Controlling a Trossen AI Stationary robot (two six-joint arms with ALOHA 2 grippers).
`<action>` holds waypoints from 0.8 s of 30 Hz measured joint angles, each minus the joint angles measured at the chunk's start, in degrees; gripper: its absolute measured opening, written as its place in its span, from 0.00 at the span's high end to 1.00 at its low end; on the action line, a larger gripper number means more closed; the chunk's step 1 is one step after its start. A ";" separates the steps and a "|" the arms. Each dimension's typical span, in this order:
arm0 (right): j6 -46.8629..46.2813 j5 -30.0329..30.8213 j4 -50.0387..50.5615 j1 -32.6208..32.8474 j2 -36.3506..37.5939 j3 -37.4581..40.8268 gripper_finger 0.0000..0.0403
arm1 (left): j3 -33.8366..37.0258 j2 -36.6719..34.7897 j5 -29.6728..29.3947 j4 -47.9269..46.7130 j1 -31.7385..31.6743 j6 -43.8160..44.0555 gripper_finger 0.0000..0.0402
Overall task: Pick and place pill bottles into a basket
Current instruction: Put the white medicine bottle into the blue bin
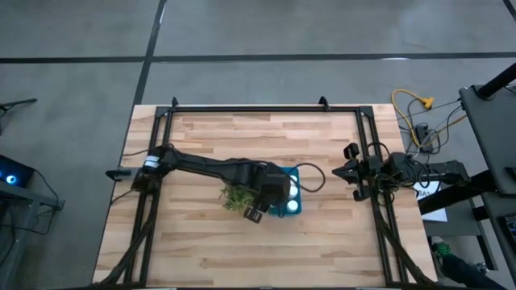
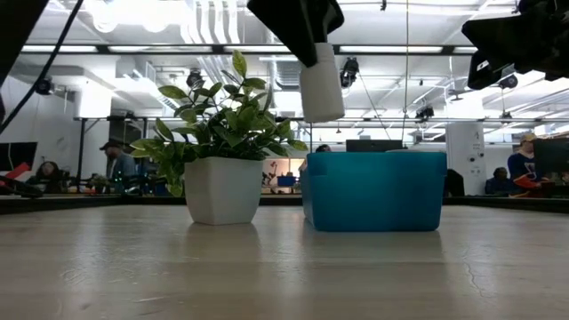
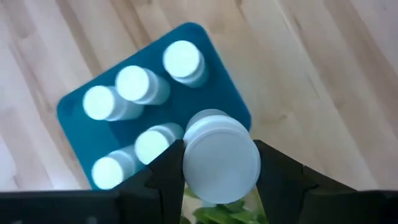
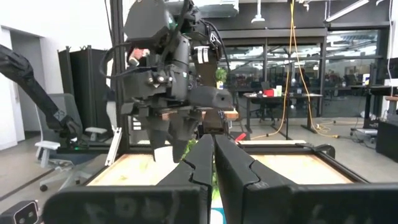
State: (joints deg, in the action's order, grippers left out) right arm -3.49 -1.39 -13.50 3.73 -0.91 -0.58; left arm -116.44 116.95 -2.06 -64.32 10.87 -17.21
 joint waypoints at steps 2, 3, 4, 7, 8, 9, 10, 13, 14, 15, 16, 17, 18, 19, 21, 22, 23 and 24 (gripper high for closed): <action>0.00 0.00 0.00 0.00 0.00 0.00 0.98 | 0.54 0.00 -0.02 0.79 -0.36 -0.53 0.64; 0.00 0.00 0.00 0.00 0.00 0.00 0.98 | 0.86 0.03 0.02 1.59 -0.43 -0.84 0.64; -0.05 0.00 0.00 0.00 0.00 0.00 0.98 | 1.12 0.35 0.03 2.56 -0.43 -1.17 0.64; -0.43 0.00 0.00 0.00 0.00 0.00 0.98 | 1.31 1.56 0.24 3.31 -0.41 -1.63 0.64; -0.44 0.00 -0.01 0.00 0.00 0.00 0.98 | 1.28 2.18 0.46 3.79 -0.41 -1.72 0.64; -0.44 0.00 -0.02 0.00 0.00 0.00 0.98 | 1.04 2.95 0.69 3.96 -0.41 -1.83 0.64; -0.44 0.00 0.00 0.00 0.00 0.00 0.98 | 0.96 3.72 0.94 3.94 -0.41 -2.09 0.64; -0.44 0.00 0.00 0.00 0.00 0.00 0.98 | 0.93 5.60 0.98 3.89 -0.41 -2.89 0.64; -0.44 0.00 -0.01 -0.01 0.00 0.00 0.98 | 0.92 5.87 1.01 3.90 -0.41 -2.91 0.64; -0.44 0.00 0.00 0.00 0.00 0.00 0.98 | 0.96 6.01 1.04 3.96 -0.43 -2.91 0.64; -0.44 0.00 0.00 0.00 0.00 0.00 0.98 | 1.00 6.41 1.09 4.29 -0.43 -2.94 0.64; -0.44 0.00 0.00 -0.01 0.01 0.00 0.98 | 1.00 6.61 1.26 4.61 -0.43 -2.96 0.64; -0.42 0.00 0.00 -0.01 0.00 0.00 0.98 | 1.06 6.78 1.41 4.56 -0.41 -2.98 0.64; -0.43 0.00 0.00 0.00 0.00 0.00 0.98 | 1.26 6.89 1.49 4.57 -0.41 -3.00 0.64; -0.42 0.00 0.01 -0.01 0.00 0.00 0.98 | 1.53 6.97 1.71 5.78 -0.41 -3.07 0.64; -0.38 0.00 0.03 0.00 0.00 0.00 0.98 | 1.53 6.96 1.96 6.64 -0.41 -3.07 0.64; -0.27 0.01 0.02 -0.01 0.00 0.00 0.98 | 1.49 6.90 2.03 7.18 -0.41 -3.07 0.64; -0.19 0.02 0.02 -0.02 0.00 0.00 0.98 | 1.31 6.88 2.02 7.30 -0.41 -3.07 0.64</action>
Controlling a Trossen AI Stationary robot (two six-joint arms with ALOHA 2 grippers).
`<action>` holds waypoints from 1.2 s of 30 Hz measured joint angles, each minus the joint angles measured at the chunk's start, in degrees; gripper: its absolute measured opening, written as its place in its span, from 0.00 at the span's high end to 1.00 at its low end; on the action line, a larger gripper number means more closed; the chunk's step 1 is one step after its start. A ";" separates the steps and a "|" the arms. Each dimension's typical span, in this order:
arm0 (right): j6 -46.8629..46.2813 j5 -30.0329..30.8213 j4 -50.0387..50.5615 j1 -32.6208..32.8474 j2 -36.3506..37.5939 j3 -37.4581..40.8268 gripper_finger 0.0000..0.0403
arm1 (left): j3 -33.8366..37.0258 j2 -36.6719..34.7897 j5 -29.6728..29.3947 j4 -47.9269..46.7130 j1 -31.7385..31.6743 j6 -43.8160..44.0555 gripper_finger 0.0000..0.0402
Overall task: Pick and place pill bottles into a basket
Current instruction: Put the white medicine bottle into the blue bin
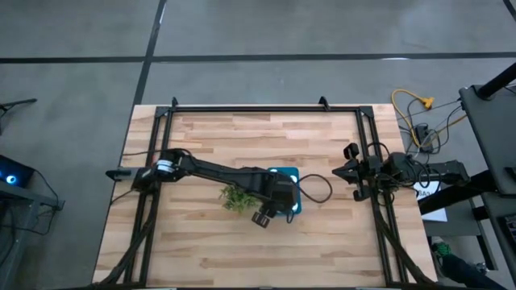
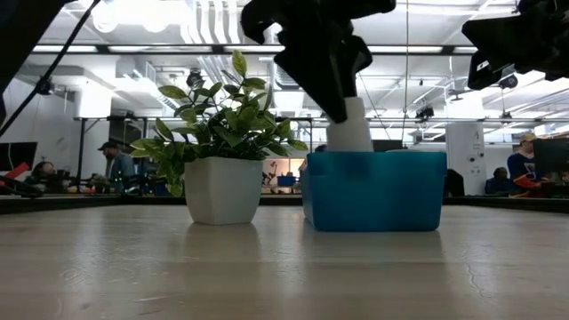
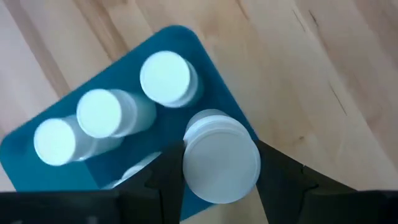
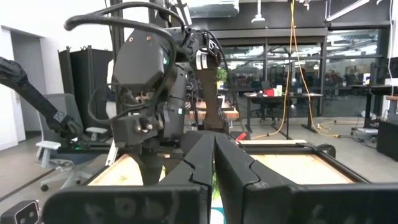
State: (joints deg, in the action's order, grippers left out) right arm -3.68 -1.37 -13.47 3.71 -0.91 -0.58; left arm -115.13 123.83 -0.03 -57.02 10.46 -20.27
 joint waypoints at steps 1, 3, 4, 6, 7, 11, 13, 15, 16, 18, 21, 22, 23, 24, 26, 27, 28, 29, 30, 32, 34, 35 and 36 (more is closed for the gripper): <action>0.04 -0.02 0.02 0.02 0.00 0.00 0.98 | -0.02 0.00 0.06 0.49 0.00 0.00 0.64; 0.08 -0.01 0.01 0.02 0.00 0.00 0.98 | 0.32 0.00 0.61 2.53 0.00 -0.06 0.64; 0.11 -0.01 0.00 0.02 0.00 0.00 0.98 | 0.47 0.00 0.97 2.90 0.00 -0.12 0.64; 0.17 -0.02 0.01 0.02 0.00 0.00 0.98 | 0.82 0.00 1.25 2.86 0.00 -0.15 0.64; 0.18 -0.02 0.02 0.01 0.00 0.00 0.98 | 1.05 0.00 1.27 2.84 -0.06 -0.15 0.64; 0.11 -0.02 0.01 0.02 0.00 0.00 0.98 | 1.62 0.00 1.27 2.52 -0.44 -0.02 0.64; 0.08 -0.02 0.00 0.02 0.00 0.00 0.98 | 1.91 0.00 1.27 2.46 -0.66 0.01 0.64; -0.07 -0.02 0.01 0.02 0.00 0.00 0.98 | 2.13 0.00 1.27 2.46 -0.88 0.22 0.64; -0.22 -0.02 0.00 0.02 0.00 0.00 0.98 | 2.19 0.00 1.27 2.46 -1.03 0.26 0.64; -0.24 -0.02 0.00 0.02 0.00 0.02 0.98 | 2.35 0.00 1.27 2.52 -1.21 0.35 0.64; -0.41 -0.02 0.00 0.02 0.00 0.02 0.98 | 3.08 0.00 1.24 2.52 -1.47 0.37 0.64; -0.42 -0.02 0.00 0.02 0.00 0.02 0.98 | 3.53 -0.01 1.26 2.55 -1.53 0.37 0.64; -0.43 -0.02 0.00 0.02 0.00 0.02 0.98 | 4.08 -0.03 1.24 2.57 -1.60 0.36 0.64; -0.44 -0.02 0.00 0.02 0.00 0.02 0.98 | 4.72 -0.04 1.27 2.56 -1.62 0.36 0.64; -0.44 -0.02 0.00 0.02 0.00 0.02 0.98 | 5.89 -0.04 1.26 2.50 -1.62 0.37 0.64; -0.44 -0.02 0.00 0.00 0.00 0.02 0.98 | 6.19 -0.04 1.26 2.46 -1.62 0.37 0.64; -0.44 -0.02 0.00 0.02 0.00 0.02 0.98 | 6.30 -0.04 1.29 2.43 -1.62 0.41 0.64; -0.42 -0.02 0.00 0.02 0.00 0.02 0.98 | 6.30 -0.04 1.28 2.59 -1.62 0.43 0.64; -0.40 -0.01 0.00 0.02 0.00 0.02 0.98 | 6.30 -0.08 1.29 2.90 -1.62 0.44 0.64; -0.33 -0.01 0.00 0.02 0.00 0.02 0.98 | 6.27 -0.09 1.32 3.18 -1.62 0.44 0.64; -0.34 0.00 0.00 0.02 0.00 0.02 0.98 | 6.28 -0.09 1.42 3.18 -1.62 0.43 0.64; -0.37 0.00 0.00 0.02 0.00 0.02 0.98 | 6.32 -0.09 1.42 3.20 -1.62 0.42 0.64; -0.37 0.00 0.00 0.02 0.00 0.02 0.98 | 6.43 -0.10 1.42 3.32 -1.62 0.40 0.64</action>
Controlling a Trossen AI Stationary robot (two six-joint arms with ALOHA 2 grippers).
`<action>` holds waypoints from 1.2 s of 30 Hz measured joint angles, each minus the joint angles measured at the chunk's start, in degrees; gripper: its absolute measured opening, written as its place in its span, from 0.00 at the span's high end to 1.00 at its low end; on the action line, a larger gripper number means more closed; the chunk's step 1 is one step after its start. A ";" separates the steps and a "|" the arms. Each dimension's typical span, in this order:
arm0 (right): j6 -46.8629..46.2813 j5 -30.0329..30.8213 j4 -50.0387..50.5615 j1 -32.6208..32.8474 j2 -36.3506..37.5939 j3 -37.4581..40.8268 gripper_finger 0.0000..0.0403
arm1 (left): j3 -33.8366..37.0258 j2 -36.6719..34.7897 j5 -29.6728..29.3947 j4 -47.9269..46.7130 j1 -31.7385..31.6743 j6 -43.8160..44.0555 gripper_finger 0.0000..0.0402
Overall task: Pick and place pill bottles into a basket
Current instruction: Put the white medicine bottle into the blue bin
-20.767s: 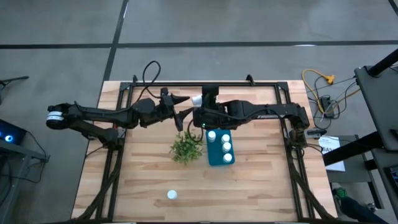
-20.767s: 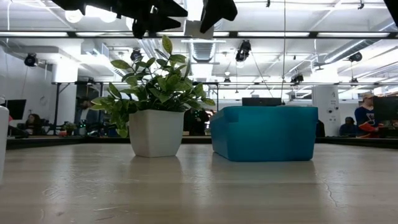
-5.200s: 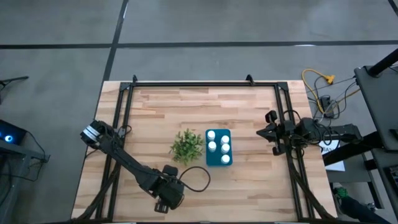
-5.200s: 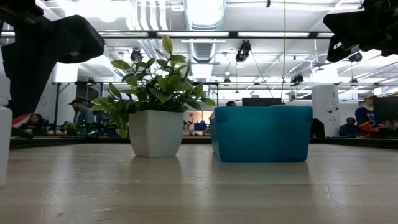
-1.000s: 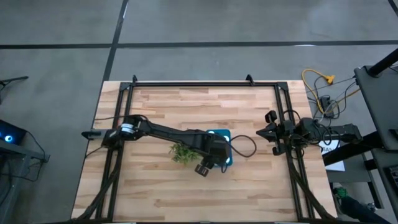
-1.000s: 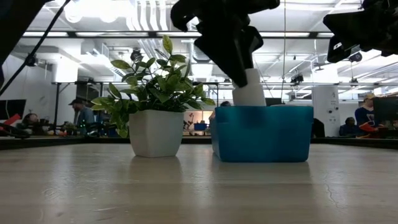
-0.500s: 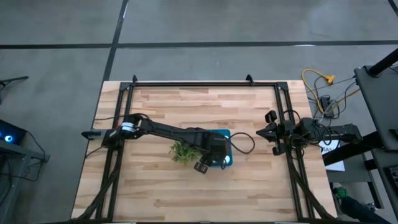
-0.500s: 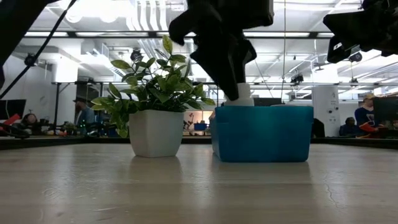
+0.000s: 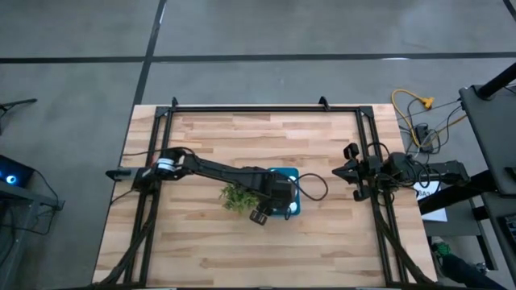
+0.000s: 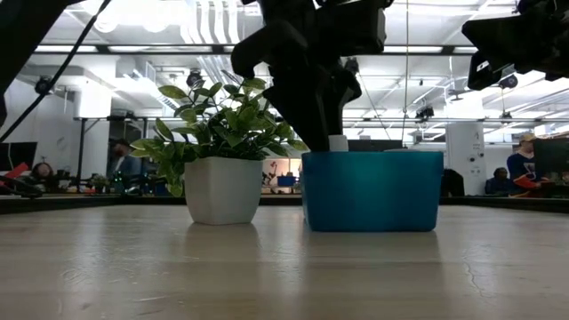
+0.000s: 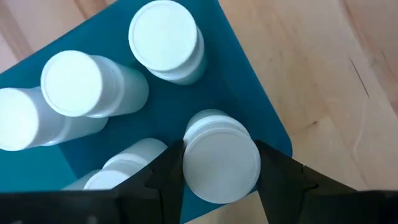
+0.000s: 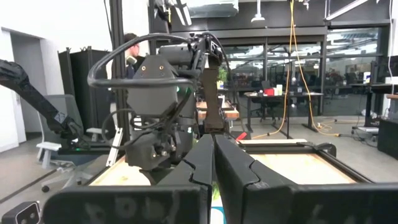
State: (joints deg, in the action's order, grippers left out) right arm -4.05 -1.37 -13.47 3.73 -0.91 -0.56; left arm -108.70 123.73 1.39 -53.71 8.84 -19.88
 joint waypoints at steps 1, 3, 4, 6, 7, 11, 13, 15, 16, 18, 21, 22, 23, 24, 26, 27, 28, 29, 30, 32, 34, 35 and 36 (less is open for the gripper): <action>0.00 0.00 0.00 -0.01 0.00 0.00 0.98 | 0.15 -0.01 0.00 0.05 0.00 0.00 0.64; 0.00 0.00 0.00 -0.02 0.00 0.00 0.98 | 0.38 -0.01 0.00 0.07 0.00 0.00 0.64; 0.01 0.00 0.00 0.00 0.00 0.00 0.98 | 0.39 -0.01 -0.02 0.12 0.00 0.00 0.64; 0.15 0.00 0.00 0.00 0.00 0.00 0.98 | 0.39 -0.01 -0.02 0.25 0.00 0.00 0.64; 0.15 0.00 0.00 -0.02 0.00 0.00 0.98 | 0.39 -0.01 -0.02 0.28 0.00 0.00 0.63; 0.15 0.01 0.00 0.00 0.00 0.00 0.98 | 0.39 -0.01 -0.02 0.25 0.00 0.00 0.58; 0.15 0.00 0.00 -0.02 0.00 0.02 0.98 | 0.39 -0.01 -0.02 0.26 0.00 0.00 0.57; 0.15 0.00 0.02 -0.01 0.00 0.02 0.98 | 0.39 -0.01 -0.02 0.23 0.00 0.00 0.56; 0.15 0.02 0.02 -0.02 0.00 0.02 0.98 | 0.39 -0.01 -0.04 0.23 0.00 0.00 0.56; 0.15 0.01 0.02 0.00 0.00 0.02 0.98 | 0.39 -0.01 -0.04 0.24 0.00 0.00 0.56; 0.13 0.00 0.02 0.00 0.00 0.02 0.98 | 0.39 -0.01 -0.04 0.17 0.00 0.02 0.55; 0.13 0.01 0.02 0.00 0.02 0.02 0.98 | 0.39 -0.01 -0.04 0.15 0.00 0.02 0.55; 0.10 0.01 0.02 -0.02 0.01 0.02 0.98 | 0.39 -0.01 -0.06 0.11 0.00 0.04 0.55; 0.02 0.01 0.04 0.00 0.02 0.02 0.98 | 0.39 -0.01 -0.07 -0.01 0.00 0.06 0.55; -0.03 0.01 0.04 0.00 0.02 0.02 0.98 | 0.39 -0.01 -0.10 -0.59 0.00 0.12 0.55; -0.04 0.01 0.04 0.00 0.02 0.02 0.98 | 0.39 -0.01 -0.30 -0.81 0.00 0.23 0.55; -0.04 0.00 0.06 0.00 0.00 0.02 0.98 | 0.39 -0.01 -0.69 -0.87 0.00 0.67 0.55; -0.04 0.02 0.07 0.00 0.02 0.02 0.98 | 0.39 -0.01 -1.21 -0.82 0.00 1.23 0.55; -0.04 0.01 0.07 -0.01 0.02 0.02 0.98 | 0.39 -0.01 -1.58 -0.83 0.00 1.53 0.55; -0.04 0.01 0.09 -0.01 0.02 0.02 0.98 | 0.39 -0.01 -1.73 -0.92 0.00 1.57 0.55; -0.04 0.02 0.11 0.00 0.02 0.02 0.98 | 0.39 -0.01 -1.75 -0.90 0.00 1.61 0.55; -0.04 0.00 0.11 0.00 0.02 0.02 0.98 | 0.39 -0.01 -1.74 -0.90 0.00 1.62 0.54; -0.04 0.00 0.13 -0.02 0.02 0.02 0.98 | 0.38 -0.01 -1.73 -0.90 0.00 1.62 0.54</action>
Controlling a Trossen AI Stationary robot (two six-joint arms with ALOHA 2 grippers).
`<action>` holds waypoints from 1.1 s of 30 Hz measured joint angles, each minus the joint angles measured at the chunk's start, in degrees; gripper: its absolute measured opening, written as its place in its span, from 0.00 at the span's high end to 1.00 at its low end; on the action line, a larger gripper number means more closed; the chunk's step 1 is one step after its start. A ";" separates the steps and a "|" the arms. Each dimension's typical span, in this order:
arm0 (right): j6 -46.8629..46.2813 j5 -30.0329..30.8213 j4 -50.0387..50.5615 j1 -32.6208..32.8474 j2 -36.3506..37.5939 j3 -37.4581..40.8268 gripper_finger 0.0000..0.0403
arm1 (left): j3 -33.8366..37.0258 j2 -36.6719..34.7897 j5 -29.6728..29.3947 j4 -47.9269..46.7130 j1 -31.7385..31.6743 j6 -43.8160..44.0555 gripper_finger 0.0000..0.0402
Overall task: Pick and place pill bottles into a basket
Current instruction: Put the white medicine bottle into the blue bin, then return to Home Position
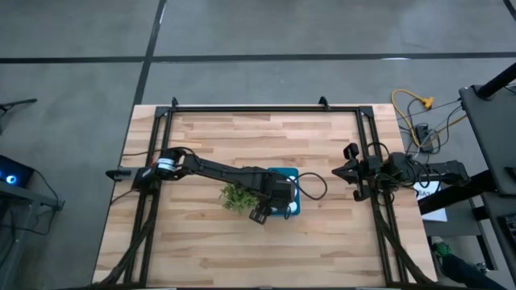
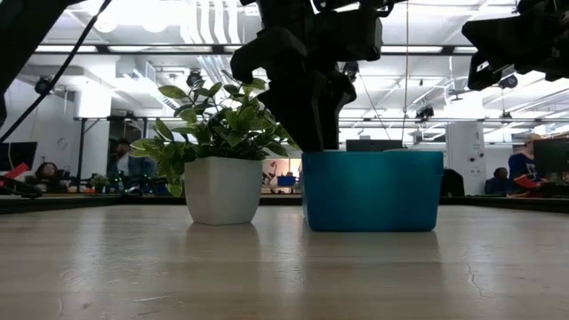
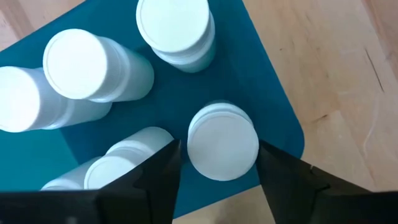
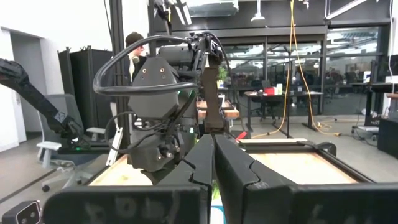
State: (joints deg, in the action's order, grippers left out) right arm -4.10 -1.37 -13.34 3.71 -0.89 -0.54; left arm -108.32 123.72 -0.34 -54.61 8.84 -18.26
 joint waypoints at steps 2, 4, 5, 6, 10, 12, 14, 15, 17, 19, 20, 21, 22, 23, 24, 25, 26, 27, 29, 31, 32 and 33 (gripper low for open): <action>-0.06 0.00 0.04 0.02 0.00 0.00 0.98 | 0.01 0.00 0.00 0.01 0.00 0.03 0.53; -0.17 0.02 0.04 0.02 0.00 0.00 0.98 | -0.02 0.00 0.00 0.02 0.00 0.10 0.51; -0.17 0.02 0.04 0.02 0.00 0.00 0.98 | -0.07 0.00 0.00 0.02 0.00 0.29 0.51; -0.17 0.02 0.04 0.02 0.00 0.00 0.98 | -0.16 0.00 0.00 0.02 0.00 0.49 0.50; -0.20 0.00 0.02 0.00 0.00 0.00 0.98 | -0.99 0.00 0.02 0.07 0.00 1.39 0.49; -0.20 0.00 -0.02 0.02 0.00 0.00 0.98 | -1.51 0.00 0.02 0.02 0.09 1.43 0.49; -0.21 0.00 -0.08 0.02 0.00 0.00 0.98 | -2.32 -0.02 0.03 0.01 0.16 1.44 0.49; -0.22 0.00 -0.09 0.01 0.00 0.00 0.98 | -2.76 -0.10 0.04 0.02 0.17 1.44 0.49; -0.22 0.00 -0.09 0.02 0.00 0.00 0.98 | -3.18 -0.88 0.02 0.13 0.17 1.46 0.49; -0.22 0.00 -0.11 0.01 0.00 0.00 0.98 | -3.28 -2.06 0.04 0.15 0.17 1.48 0.49; -0.22 -0.02 -0.11 0.02 0.00 0.00 0.98 | -2.97 -2.91 0.04 0.20 0.17 1.51 0.49; -0.30 0.00 -0.13 0.00 0.00 0.00 0.98 | -2.61 -3.76 0.04 0.03 0.17 1.61 0.49; -0.34 0.00 -0.14 0.00 0.00 0.00 0.98 | -2.37 -4.54 0.04 0.04 0.15 1.79 0.49; -0.39 -0.02 -0.17 0.01 0.00 0.00 0.98 | -2.02 -5.55 0.04 0.17 0.15 2.17 0.49; -0.43 -0.02 -0.19 0.02 0.00 0.00 0.98 | -1.52 -6.79 0.05 0.04 0.13 2.81 0.49; -0.46 -0.01 -0.30 0.00 0.00 0.00 0.98 | -0.97 -8.04 0.07 0.18 0.13 3.20 0.49; -0.46 -0.02 -0.37 0.00 0.01 0.00 0.98 | -0.59 -9.13 0.07 0.52 0.13 3.51 0.49; -0.46 -0.03 -0.37 0.00 0.00 0.00 0.98 | -0.04 -10.64 0.07 0.85 0.13 3.92 0.49; -0.46 0.00 -0.37 0.00 0.00 0.00 0.98 | 2.06 -13.48 0.07 1.60 0.11 4.21 0.49; -0.46 -0.06 -0.54 -0.02 0.02 0.00 0.98 | 5.28 -16.75 0.07 5.00 -0.01 4.15 0.49; -0.46 -0.05 -0.54 0.00 0.02 0.00 0.98 | 7.33 -18.36 0.09 6.56 -0.14 4.19 0.49; -0.46 0.01 -0.64 -0.02 0.02 0.00 0.98 | 9.65 -20.22 0.22 8.83 -0.26 4.26 0.49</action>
State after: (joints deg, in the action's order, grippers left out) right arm -4.56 -1.36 -13.98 3.68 -0.86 -0.54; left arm -98.67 103.50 -0.12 -45.78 8.58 -14.00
